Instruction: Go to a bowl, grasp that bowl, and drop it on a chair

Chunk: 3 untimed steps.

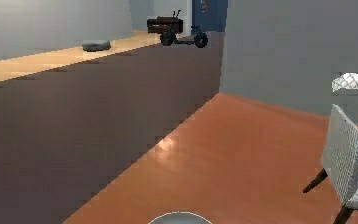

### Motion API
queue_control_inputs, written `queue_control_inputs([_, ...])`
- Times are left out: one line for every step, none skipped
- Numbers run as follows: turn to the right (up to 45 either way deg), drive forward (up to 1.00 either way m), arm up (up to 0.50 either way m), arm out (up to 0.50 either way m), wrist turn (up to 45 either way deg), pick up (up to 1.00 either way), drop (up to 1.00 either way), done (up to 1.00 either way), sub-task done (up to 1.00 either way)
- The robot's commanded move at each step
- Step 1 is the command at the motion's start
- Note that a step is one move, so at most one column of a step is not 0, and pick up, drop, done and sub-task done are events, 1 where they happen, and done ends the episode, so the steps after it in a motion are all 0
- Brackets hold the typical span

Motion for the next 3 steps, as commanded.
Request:
queue_control_inputs([0.0,1.0,0.0,0.0,0.0,0.0,0.0,0.0,0.0])
queue_control_inputs([0.0,1.0,0.0,0.0,0.0,0.0,0.0,0.0,0.0])
queue_control_inputs([3.0,0.0,0.0,0.0,0.0,0.0,0.0,0.0,0.0])
